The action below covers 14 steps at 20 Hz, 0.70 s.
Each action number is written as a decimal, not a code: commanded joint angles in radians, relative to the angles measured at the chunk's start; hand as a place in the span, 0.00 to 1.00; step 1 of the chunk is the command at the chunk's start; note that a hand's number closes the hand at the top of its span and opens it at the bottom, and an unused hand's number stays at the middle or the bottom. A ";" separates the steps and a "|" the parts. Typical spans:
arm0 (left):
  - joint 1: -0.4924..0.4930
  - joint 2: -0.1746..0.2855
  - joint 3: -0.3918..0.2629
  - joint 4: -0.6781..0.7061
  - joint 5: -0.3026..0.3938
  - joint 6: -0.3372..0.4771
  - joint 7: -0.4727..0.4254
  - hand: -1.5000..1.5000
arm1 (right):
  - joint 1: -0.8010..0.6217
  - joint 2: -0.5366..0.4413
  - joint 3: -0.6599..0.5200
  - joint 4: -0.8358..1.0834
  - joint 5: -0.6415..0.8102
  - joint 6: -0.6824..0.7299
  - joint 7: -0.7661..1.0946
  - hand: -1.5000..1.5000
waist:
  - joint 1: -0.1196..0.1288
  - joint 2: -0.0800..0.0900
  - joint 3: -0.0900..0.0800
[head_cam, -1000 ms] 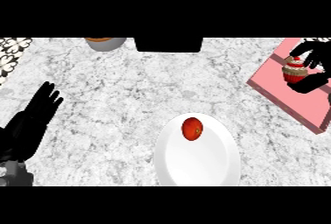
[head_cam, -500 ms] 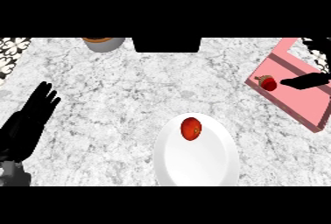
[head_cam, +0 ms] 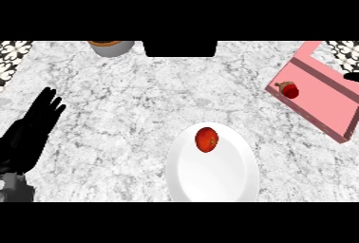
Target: Pick the cupcake from the plate and place it in the cardboard box
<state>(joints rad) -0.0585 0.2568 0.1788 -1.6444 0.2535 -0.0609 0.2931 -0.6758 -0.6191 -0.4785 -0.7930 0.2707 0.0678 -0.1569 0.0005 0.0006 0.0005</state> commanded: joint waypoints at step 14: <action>0.003 0.000 0.018 0.029 -0.008 -0.047 -0.022 0.50 | 0.043 -0.321 -0.116 0.386 -0.115 0.278 -0.300 0.00 | 0.017 0.005 0.001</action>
<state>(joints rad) -0.0590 0.2436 0.1785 -1.6302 0.2361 -0.0822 0.2814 -0.6146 -0.8824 -0.6027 -0.4876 0.1473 0.3125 -0.4102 0.0132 0.0048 0.0015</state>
